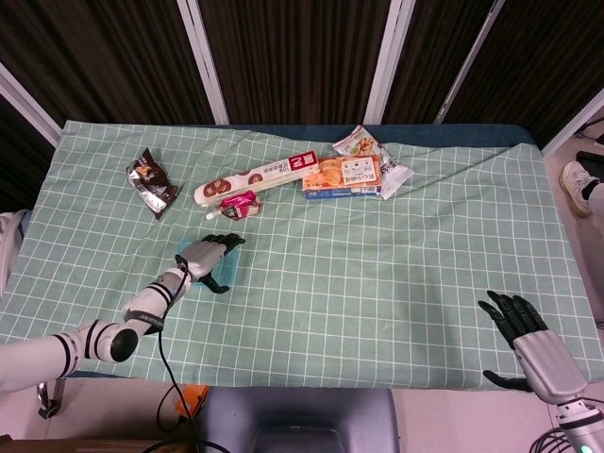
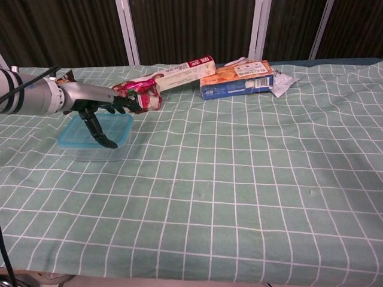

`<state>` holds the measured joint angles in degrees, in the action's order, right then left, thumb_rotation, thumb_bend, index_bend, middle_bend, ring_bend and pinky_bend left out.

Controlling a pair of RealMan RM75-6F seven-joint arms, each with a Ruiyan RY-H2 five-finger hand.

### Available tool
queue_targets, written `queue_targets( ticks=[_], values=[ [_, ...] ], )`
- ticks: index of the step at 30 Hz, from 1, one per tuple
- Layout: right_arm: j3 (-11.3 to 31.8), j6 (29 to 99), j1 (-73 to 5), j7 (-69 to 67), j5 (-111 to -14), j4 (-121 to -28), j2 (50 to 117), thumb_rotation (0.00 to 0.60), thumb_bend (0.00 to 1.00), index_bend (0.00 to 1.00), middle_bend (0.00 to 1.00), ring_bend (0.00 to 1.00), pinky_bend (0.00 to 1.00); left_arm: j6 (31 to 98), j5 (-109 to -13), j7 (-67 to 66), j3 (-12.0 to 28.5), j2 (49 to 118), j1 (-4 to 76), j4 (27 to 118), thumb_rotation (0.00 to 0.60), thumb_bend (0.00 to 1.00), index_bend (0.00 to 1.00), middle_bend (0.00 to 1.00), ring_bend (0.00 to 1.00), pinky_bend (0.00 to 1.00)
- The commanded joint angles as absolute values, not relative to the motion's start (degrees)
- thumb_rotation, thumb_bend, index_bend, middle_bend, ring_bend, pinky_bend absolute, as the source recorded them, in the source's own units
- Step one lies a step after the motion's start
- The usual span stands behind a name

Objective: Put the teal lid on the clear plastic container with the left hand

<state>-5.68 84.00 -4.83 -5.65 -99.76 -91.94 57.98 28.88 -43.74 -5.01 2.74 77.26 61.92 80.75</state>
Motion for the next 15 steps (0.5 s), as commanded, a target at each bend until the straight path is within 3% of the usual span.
queue_targets(
  ticks=[1,7,15],
  values=[
    [-5.7,84.1,-4.8,-5.8,-100.0,-91.8,58.0,0.6,0.19,0.03,0.09,0.0,0.0,28.7,-43.2,-5.9,2.0,76.8,62.4,81.5,0.6,0.21,0.0,0.0,0.0,0.04],
    [-5.7,83.9,-4.9,-5.6,-99.9,-91.7,58.1,0.6,0.19,0.03,0.09,0.0,0.0,36.9,-47.1,-9.9,1.3,73.9,61.1,88.4,0.6,0.2,0.0,0.0,0.0,0.02],
    [-6.0,84.1,-4.7,-4.9,-100.5,-91.8,58.3,0.6,0.19,0.03,0.09,0.0,0.0,53.2,-59.9,-12.5,-1.2,69.1,52.0,99.7,0.6,0.21,0.0,0.03,0.0,0.02]
  ],
)
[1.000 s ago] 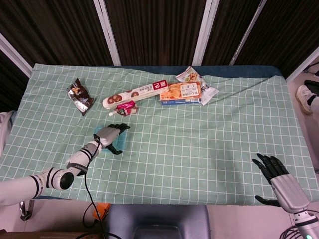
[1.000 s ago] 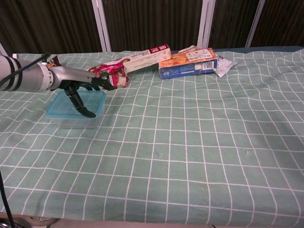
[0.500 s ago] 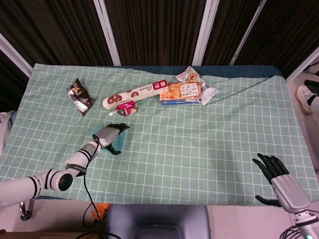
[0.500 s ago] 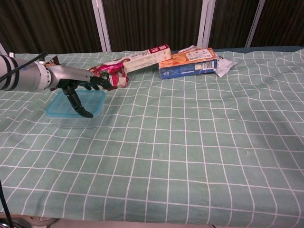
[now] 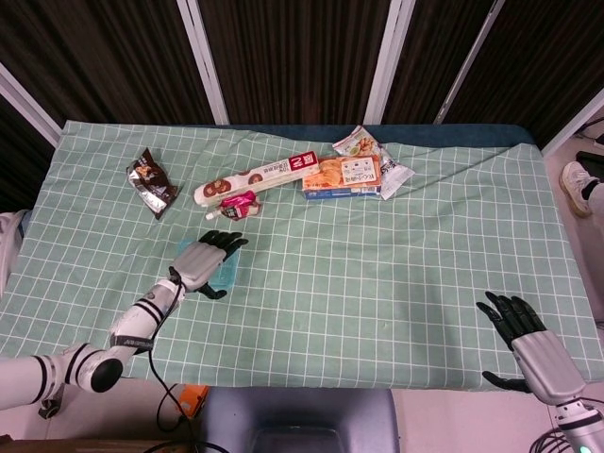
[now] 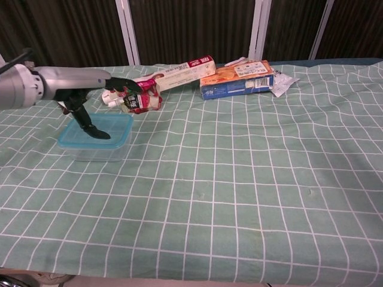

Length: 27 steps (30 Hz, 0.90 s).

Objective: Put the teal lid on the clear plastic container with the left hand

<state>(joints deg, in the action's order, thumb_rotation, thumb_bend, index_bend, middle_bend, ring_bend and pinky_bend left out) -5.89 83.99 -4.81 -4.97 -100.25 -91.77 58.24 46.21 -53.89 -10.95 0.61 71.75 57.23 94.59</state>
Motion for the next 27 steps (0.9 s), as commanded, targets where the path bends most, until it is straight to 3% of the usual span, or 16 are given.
queue_targets(
  ticks=[1,9,27],
  values=[
    [-6.1,84.3,-4.7,-4.8,-100.6,-91.8,58.3,0.6,0.19,0.02,0.09,0.0,0.0,53.8,-60.4,-13.1,-1.8,68.9,51.3,100.1,0.6,0.22,0.0,0.04,0.0,0.02],
    [-6.2,84.4,-4.5,-4.0,-101.0,-91.8,58.7,0.6,0.19,0.02,0.09,0.0,0.0,55.1,-60.0,-16.7,-4.1,70.6,47.1,98.1,0.6,0.23,0.0,0.14,0.0,0.03],
    [-6.1,84.0,-4.5,-3.1,-100.4,-92.2,59.0,0.6,0.19,0.03,0.09,0.0,0.0,51.2,-57.7,-21.0,-4.3,69.8,44.9,97.1,0.6,0.24,0.0,0.18,0.0,0.03]
  ],
)
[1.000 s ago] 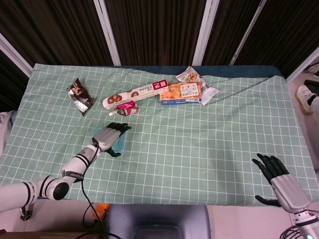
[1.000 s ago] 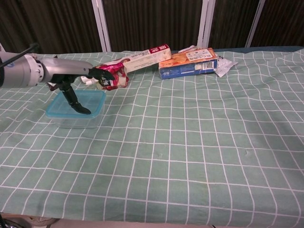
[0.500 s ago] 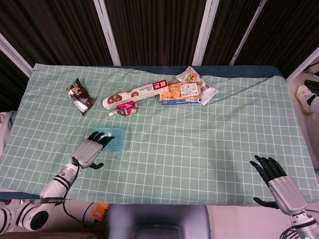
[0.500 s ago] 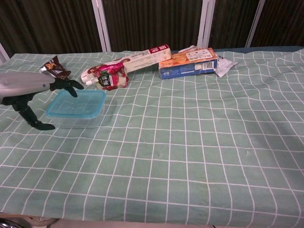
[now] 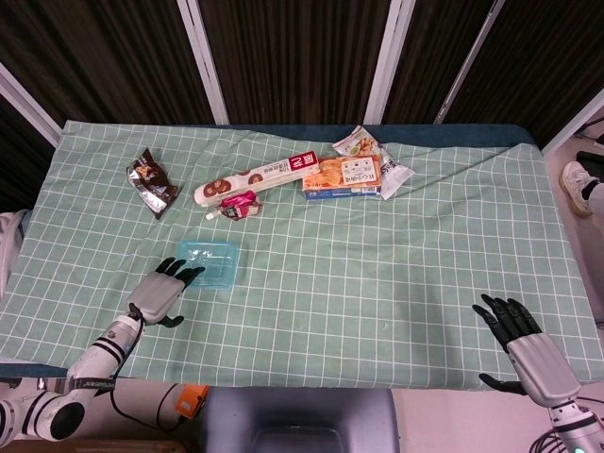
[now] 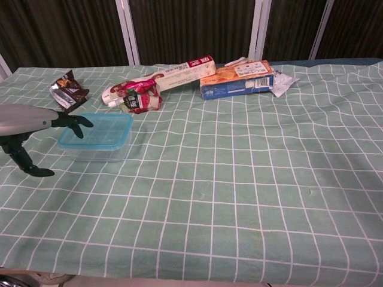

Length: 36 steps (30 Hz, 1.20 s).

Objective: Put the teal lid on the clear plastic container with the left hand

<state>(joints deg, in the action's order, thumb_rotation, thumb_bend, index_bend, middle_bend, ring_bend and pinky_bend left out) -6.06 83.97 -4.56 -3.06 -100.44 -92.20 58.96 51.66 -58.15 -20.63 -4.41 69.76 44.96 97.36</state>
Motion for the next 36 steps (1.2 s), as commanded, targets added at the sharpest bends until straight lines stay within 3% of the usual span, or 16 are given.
queue_targets(
  ticks=[1,18,22,25,31,36],
  values=[
    [-6.0,84.0,-4.5,-3.1,-100.4,-92.2,59.0,0.6,0.19,0.03,0.09,0.0,0.0,51.1,-57.5,-21.2,-4.2,69.8,44.8,97.1,0.6,0.24,0.0,0.18,0.0,0.03],
    [-5.8,83.3,-4.7,-2.2,-99.7,-92.5,59.2,0.6,0.19,0.03,0.09,0.0,0.0,47.7,-55.2,-22.8,-3.7,69.9,44.7,96.4,0.6,0.24,0.0,0.22,0.02,0.03],
    [-5.8,83.4,-4.7,-2.2,-99.6,-92.6,59.2,0.6,0.19,0.03,0.1,0.0,0.0,49.6,-56.9,-22.3,-2.5,69.7,44.2,96.5,0.6,0.26,0.0,0.22,0.02,0.03],
    [-5.8,83.5,-4.7,-2.4,-99.7,-92.5,59.1,0.6,0.19,0.03,0.1,0.0,0.0,51.7,-59.8,-19.6,-0.7,69.1,43.5,97.1,0.6,0.33,0.0,0.21,0.02,0.03],
    [-5.9,83.9,-4.5,-2.7,-100.1,-92.5,59.0,0.6,0.19,0.03,0.1,0.0,0.0,52.7,-63.2,-14.2,2.2,70.2,43.0,94.3,0.6,0.62,0.0,0.21,0.02,0.03],
    [-5.9,84.9,-4.2,-4.0,-100.4,-92.0,58.7,0.6,0.19,0.03,0.1,0.0,0.0,49.7,-60.2,-14.3,3.1,72.7,44.0,90.5,0.6,0.68,0.0,0.21,0.02,0.04]
  ],
)
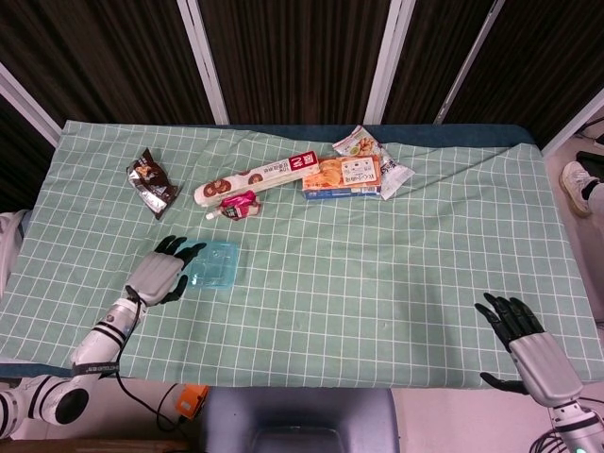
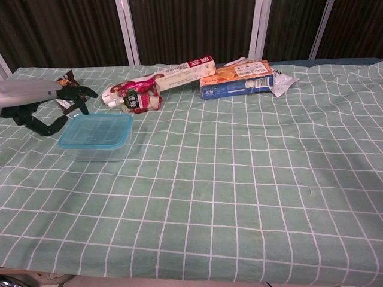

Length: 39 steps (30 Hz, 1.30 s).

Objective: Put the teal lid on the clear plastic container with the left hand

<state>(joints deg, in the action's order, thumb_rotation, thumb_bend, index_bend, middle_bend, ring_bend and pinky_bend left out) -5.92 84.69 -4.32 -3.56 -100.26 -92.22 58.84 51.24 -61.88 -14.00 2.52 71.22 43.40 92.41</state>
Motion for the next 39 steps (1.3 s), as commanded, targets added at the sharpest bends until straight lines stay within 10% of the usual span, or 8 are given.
queue_targets(
  ticks=[1,39],
  values=[
    [-5.9,84.9,-4.3,-4.1,-100.4,-92.0,58.7,0.6,0.19,0.03,0.1,0.0,0.0,49.3,-59.6,-14.7,3.2,73.2,44.2,89.8,0.6,0.69,0.0,0.21,0.02,0.03],
    [-6.0,85.3,-4.1,-5.0,-100.7,-91.5,58.4,0.6,0.19,0.03,0.1,0.0,0.0,47.8,-53.8,-23.3,2.2,77.4,44.8,84.8,0.6,0.68,0.0,0.21,0.02,0.03]
  ],
)
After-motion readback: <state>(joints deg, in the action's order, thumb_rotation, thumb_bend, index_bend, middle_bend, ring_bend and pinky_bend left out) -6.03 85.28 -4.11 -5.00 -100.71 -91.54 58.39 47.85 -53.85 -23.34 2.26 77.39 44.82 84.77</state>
